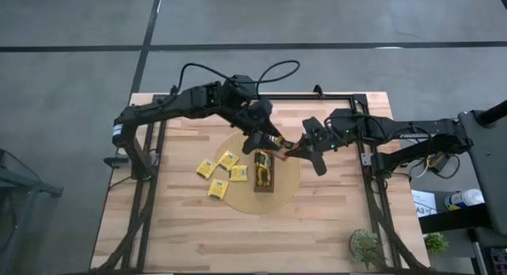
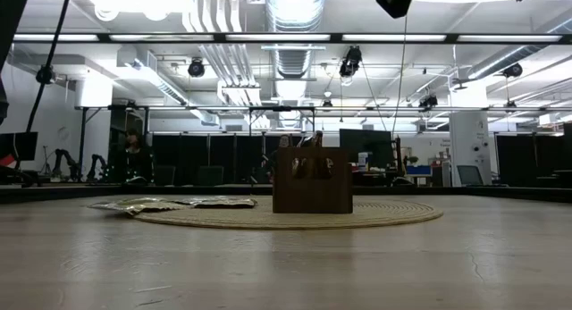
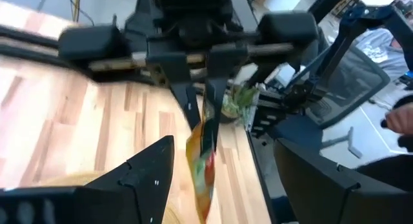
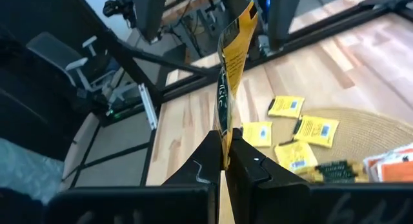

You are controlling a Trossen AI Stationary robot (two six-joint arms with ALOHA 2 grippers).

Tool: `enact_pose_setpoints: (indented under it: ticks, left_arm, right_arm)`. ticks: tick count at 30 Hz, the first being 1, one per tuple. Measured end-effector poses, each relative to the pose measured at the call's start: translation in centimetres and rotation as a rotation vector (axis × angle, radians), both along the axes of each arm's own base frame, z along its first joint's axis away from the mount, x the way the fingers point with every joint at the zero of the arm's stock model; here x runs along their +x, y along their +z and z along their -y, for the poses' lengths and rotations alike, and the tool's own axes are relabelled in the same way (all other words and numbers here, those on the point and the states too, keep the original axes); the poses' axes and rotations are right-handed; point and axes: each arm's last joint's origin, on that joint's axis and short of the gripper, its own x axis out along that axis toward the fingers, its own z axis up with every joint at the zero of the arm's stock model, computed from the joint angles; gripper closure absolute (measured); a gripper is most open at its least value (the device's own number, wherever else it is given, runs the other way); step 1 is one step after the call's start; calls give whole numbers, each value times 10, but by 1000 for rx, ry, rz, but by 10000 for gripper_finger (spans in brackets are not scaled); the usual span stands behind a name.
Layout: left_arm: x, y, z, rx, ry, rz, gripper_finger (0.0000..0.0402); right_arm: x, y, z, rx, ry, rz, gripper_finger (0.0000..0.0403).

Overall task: Pick & Place Tea
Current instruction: Put the orange tea bag into the bottom section of the wooden organizer

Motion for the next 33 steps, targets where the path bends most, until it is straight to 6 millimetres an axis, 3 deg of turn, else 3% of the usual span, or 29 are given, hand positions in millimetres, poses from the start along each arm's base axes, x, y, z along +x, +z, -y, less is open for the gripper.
enact_pose_setpoints:
  ticks: [11,19,26,33]
  left_arm:
    - [-3,-2,0,-12,14,-58,143]
    - [-10,-13,0,7,8,-180,143]
    - [-16,-21,4,-18,-23,-281,143]
    - [-18,-22,11,-48,-83,-303,143]
  right_arm:
    - [6,-10,-1,6,17,-68,394]
    - [37,-37,-5,8,192,-173,394]
    - [68,-31,-6,-59,290,-194,394]
    - [94,-28,-5,-133,369,-320,394]
